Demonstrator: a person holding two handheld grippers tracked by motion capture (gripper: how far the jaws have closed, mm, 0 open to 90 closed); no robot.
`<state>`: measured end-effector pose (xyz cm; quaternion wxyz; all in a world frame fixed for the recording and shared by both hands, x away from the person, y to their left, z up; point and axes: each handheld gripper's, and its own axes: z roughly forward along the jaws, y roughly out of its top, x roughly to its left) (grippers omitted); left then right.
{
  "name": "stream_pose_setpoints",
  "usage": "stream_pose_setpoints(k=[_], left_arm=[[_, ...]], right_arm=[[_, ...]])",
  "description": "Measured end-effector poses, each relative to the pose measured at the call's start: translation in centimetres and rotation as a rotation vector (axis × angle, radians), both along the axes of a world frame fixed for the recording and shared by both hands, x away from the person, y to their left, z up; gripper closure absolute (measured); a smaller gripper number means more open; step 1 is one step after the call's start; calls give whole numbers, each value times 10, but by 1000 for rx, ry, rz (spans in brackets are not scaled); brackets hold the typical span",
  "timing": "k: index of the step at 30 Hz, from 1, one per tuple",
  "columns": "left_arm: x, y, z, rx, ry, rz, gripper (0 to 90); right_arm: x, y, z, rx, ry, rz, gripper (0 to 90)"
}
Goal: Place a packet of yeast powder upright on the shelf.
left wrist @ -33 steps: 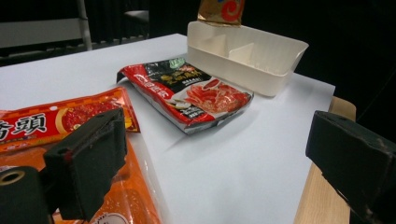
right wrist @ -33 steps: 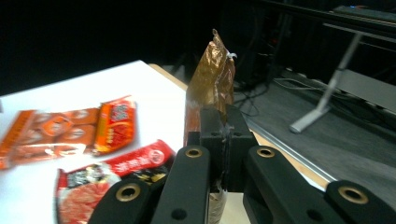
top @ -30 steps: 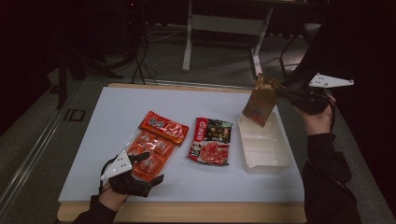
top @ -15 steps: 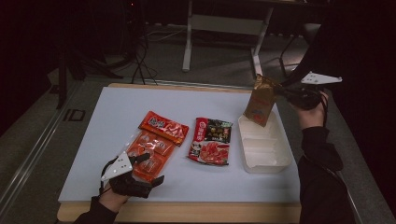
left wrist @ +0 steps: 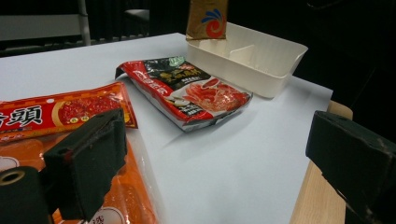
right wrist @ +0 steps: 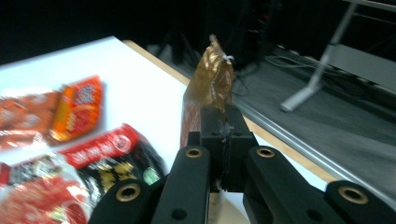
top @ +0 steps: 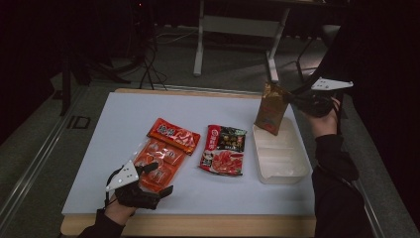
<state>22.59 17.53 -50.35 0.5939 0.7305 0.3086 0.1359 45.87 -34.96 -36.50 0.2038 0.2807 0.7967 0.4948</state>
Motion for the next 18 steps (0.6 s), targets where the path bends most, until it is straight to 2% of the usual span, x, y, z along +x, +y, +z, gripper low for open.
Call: stream_pose_setpoints(k=[6,11,14,18], left_arm=[[1,1,-1,-4,7,2,58],[1,0,-1,-2,7,2,58],[2,0,-1,-3,6,3,58],[2,0,-1,-4,7,4,58]], right_arm=[[-2,-10,5,-20,9,-7,896],[-2,-17,9,-32,-8,-30,895],[0,-12,6,-49,-2,-23,895],[2,-3,4,-42,4,5,894]])
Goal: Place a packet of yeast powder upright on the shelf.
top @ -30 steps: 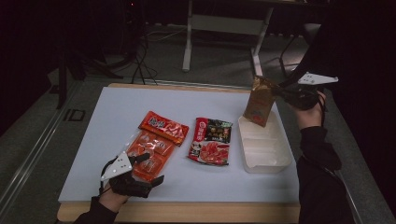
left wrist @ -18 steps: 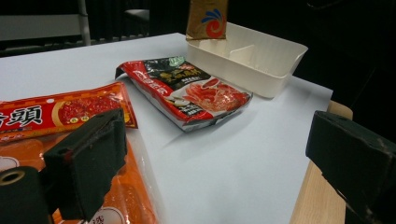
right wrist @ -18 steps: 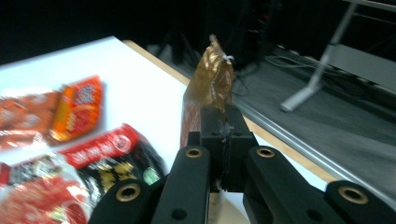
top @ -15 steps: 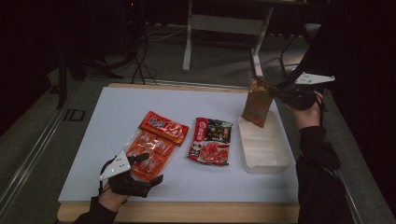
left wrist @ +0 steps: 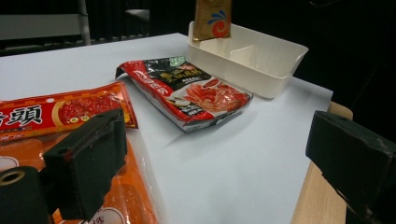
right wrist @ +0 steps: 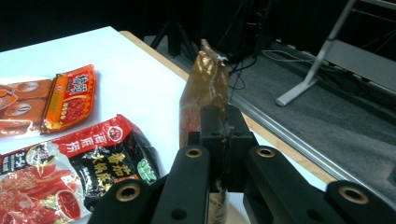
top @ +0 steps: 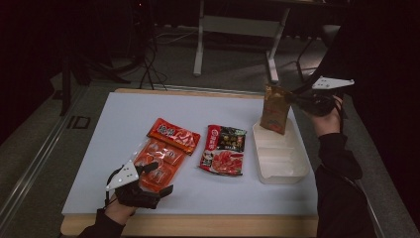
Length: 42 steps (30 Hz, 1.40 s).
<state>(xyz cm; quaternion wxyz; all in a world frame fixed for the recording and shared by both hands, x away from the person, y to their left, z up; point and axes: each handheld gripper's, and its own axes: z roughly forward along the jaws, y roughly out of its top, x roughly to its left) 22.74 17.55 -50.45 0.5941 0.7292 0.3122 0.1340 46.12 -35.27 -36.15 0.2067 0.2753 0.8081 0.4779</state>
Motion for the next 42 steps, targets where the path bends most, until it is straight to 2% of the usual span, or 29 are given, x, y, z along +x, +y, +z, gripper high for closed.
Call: stream_pose_setpoints(k=[6,9,14,18,21,22,23,25,27,29,34,37,39,42], left_arm=[[0,0,0,-4,2,-2,58],[0,0,-1,-5,3,0,58],[1,1,-1,-8,6,1,58],[1,0,-1,-10,9,1,58],[1,1,-2,-8,9,2,58],[1,1,-2,-11,10,1,58],[2,1,-2,-12,10,2,58],[1,1,-2,-11,10,1,58],[2,1,-2,-13,11,3,58],[2,1,-2,-15,13,5,58],[2,0,-2,-24,11,2,58],[2,1,-1,-19,7,3,58],[2,1,-1,-2,8,3,58],[2,0,0,-3,1,0,58]], right_arm=[[2,10,-4,17,18,48,892],[3,11,-8,51,27,61,892],[4,13,-18,94,68,87,890],[4,16,-25,89,79,89,891],[4,15,-27,107,81,91,892],[4,14,-28,110,84,86,892],[4,13,-30,85,84,66,892],[5,9,-36,76,102,44,891],[5,5,-43,47,119,17,890],[5,-1,-47,77,121,-5,889],[3,-9,-47,64,122,-99,865],[2,-14,-48,73,130,-124,858],[1,-18,-48,81,135,-143,800],[-4,-19,-43,87,119,-161,704]])
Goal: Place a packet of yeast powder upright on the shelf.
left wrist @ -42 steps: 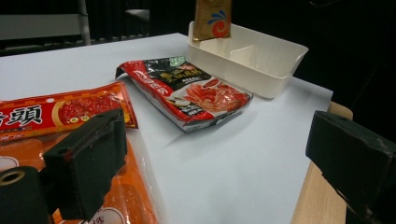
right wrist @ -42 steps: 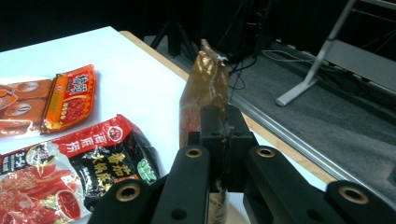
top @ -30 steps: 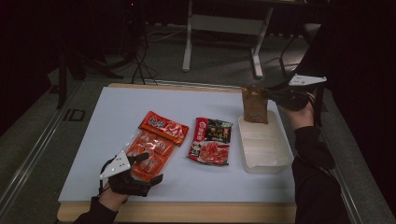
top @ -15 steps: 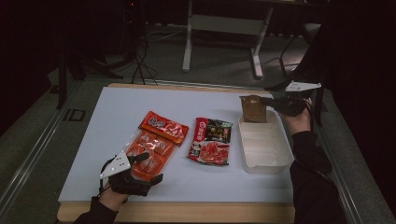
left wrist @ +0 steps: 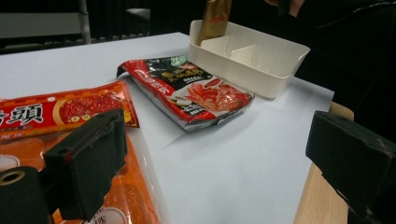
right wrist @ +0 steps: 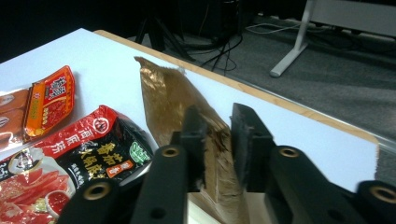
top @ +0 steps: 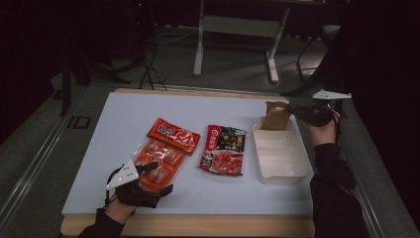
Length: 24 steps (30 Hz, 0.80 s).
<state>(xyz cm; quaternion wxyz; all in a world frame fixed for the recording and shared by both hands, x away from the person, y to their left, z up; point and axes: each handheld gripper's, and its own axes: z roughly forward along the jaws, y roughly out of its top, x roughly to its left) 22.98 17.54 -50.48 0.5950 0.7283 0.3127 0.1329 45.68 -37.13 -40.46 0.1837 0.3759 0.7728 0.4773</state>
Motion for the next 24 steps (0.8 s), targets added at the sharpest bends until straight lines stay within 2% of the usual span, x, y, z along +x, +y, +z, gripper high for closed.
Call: stream_pose_setpoints(k=[3,5,7,9,10,14,15,16,19,21,24], left_arm=[[0,-1,1,-13,-14,-10,58],[0,-2,1,0,12,-13,58],[-1,-3,1,-2,11,-13,58],[-1,-5,2,24,30,-16,69],[-1,-5,2,38,40,-13,68],[0,-7,4,50,87,-17,69],[0,-6,4,54,89,-14,70],[0,-6,5,51,88,-6,70],[2,-2,7,41,90,-18,70],[3,-2,8,52,84,-17,70],[5,-1,10,58,83,-17,71]], right_arm=[[-7,0,10,5,-39,-9,651],[-12,-1,19,13,-69,-17,569],[-17,1,26,24,-71,-35,505],[-23,4,32,19,-69,-56,440],[-25,5,34,24,-71,-58,408],[-42,13,37,44,-94,-51,284],[-47,15,37,54,-93,-51,259],[-52,16,37,69,-99,-56,195],[-68,22,34,118,-100,-39,134],[-79,26,33,127,-110,-33,134],[-97,33,31,168,-123,8,132]])
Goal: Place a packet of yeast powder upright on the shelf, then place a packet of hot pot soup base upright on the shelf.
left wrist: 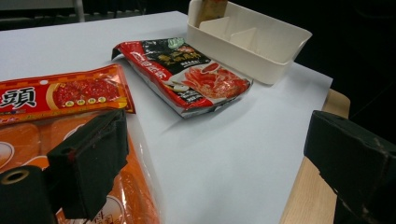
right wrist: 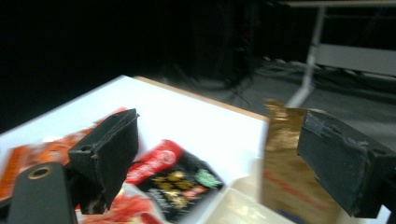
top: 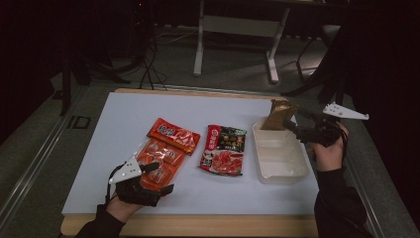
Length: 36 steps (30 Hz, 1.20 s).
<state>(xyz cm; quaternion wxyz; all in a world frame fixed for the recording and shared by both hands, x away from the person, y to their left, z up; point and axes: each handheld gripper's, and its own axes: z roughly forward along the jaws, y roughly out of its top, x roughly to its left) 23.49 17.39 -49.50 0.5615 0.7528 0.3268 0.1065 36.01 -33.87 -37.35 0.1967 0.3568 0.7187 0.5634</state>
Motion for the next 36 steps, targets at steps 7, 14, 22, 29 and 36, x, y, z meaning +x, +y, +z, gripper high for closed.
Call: stream_pose_setpoints(k=[7,14,22,29,36], left_arm=[[8,-1,0,5,17,-8,103],[26,-11,8,18,32,-33,135],[47,-22,17,30,59,-34,147],[62,-33,25,54,62,-34,155],[80,-46,29,73,78,-22,206]], right_arm=[[-34,14,-4,-20,-14,58,143],[-60,25,-7,-36,-41,107,165],[-84,33,-16,-49,-40,113,165],[-99,39,-21,-33,-37,120,165],[-113,42,-23,-15,-17,145,160]])
